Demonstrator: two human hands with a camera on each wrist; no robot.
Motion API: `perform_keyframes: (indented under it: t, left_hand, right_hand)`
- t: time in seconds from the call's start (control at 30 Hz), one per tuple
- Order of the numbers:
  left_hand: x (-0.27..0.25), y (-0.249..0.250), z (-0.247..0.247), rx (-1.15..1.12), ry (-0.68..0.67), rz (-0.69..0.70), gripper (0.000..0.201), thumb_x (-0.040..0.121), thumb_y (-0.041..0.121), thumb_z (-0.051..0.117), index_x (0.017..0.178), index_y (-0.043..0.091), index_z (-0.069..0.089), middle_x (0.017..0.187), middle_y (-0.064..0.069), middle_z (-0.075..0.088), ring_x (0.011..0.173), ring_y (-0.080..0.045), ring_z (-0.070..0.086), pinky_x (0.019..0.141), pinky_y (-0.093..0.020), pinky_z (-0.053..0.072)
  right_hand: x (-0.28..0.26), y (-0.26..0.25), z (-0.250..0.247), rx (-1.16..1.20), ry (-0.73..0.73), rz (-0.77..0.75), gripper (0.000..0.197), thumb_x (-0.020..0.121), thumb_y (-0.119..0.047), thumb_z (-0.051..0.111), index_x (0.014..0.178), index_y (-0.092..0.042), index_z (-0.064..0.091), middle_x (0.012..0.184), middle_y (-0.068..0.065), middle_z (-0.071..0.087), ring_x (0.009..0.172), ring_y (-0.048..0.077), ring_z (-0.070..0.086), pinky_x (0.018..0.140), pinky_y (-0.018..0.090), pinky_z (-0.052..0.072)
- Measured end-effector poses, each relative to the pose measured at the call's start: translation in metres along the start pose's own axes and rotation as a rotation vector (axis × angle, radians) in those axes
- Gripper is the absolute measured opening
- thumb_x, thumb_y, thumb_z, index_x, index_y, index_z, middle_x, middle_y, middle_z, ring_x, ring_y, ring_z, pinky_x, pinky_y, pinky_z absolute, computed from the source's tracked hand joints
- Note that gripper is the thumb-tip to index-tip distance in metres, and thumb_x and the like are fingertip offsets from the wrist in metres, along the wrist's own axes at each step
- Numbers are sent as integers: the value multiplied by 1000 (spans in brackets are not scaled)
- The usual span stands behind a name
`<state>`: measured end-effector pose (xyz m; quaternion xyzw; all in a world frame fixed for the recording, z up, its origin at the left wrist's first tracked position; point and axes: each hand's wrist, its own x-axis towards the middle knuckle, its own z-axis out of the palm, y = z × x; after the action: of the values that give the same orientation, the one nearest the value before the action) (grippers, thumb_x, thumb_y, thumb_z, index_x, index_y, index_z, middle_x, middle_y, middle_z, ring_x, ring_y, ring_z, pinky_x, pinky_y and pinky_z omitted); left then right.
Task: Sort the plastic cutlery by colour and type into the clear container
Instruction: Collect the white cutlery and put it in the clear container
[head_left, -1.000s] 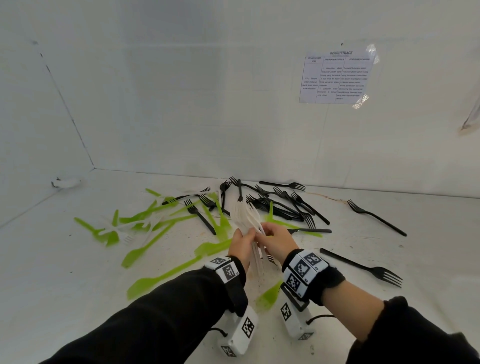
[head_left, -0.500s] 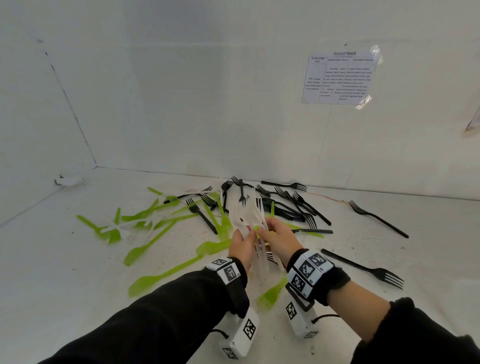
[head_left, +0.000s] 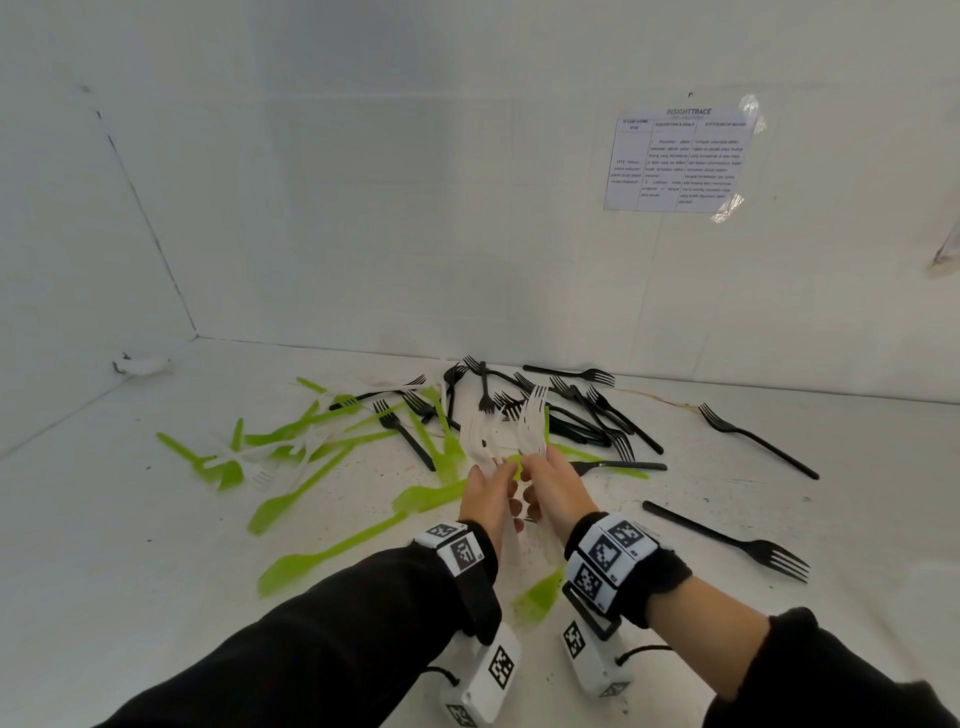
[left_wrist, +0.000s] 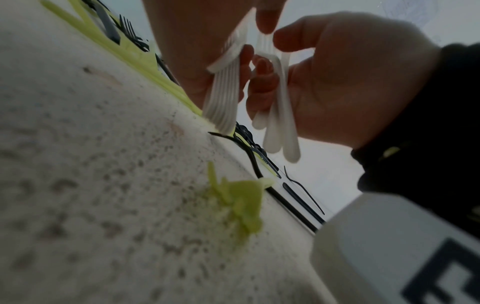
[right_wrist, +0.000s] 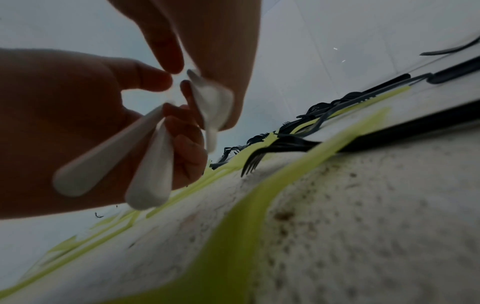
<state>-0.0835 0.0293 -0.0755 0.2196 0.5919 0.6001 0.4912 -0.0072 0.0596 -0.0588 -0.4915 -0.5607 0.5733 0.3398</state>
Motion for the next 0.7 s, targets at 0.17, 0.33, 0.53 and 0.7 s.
perform_keyframes:
  t: [0.17, 0.33, 0.53, 0.7]
  left_hand:
    - [0, -3, -1, 2, -10, 6, 25, 99, 29, 42, 111, 8, 48, 85, -9, 58, 64, -19, 55, 53, -27, 43]
    - [-3, -1, 0, -41, -28, -39, 23, 100, 26, 39, 115, 11, 46, 85, -6, 58, 61, -16, 53, 55, -27, 41]
    - [0, 0, -2, -89, -41, -53, 15, 98, 18, 39, 107, 10, 47, 74, -7, 54, 55, -17, 52, 53, -26, 40]
    - [2, -4, 0, -92, -79, -65, 18, 99, 17, 41, 115, 15, 49, 103, -13, 59, 78, -24, 57, 64, -33, 48]
  right_hand:
    - [-3, 0, -1, -87, -30, -73, 20, 91, -15, 50, 97, 3, 57, 77, 8, 55, 70, 22, 54, 63, 37, 48]
    - [-5, 1, -4, -55, -14, -80, 19, 92, -16, 56, 110, -12, 55, 99, 12, 64, 87, 22, 64, 80, 36, 55]
    - [-2, 3, -6, -63, 39, -103, 16, 95, -14, 48, 106, -9, 57, 88, 3, 65, 79, 14, 60, 76, 27, 51]
    - [-1, 6, -4, -117, 47, -92, 20, 94, -16, 52, 110, -7, 59, 98, 6, 64, 81, 13, 61, 71, 23, 52]
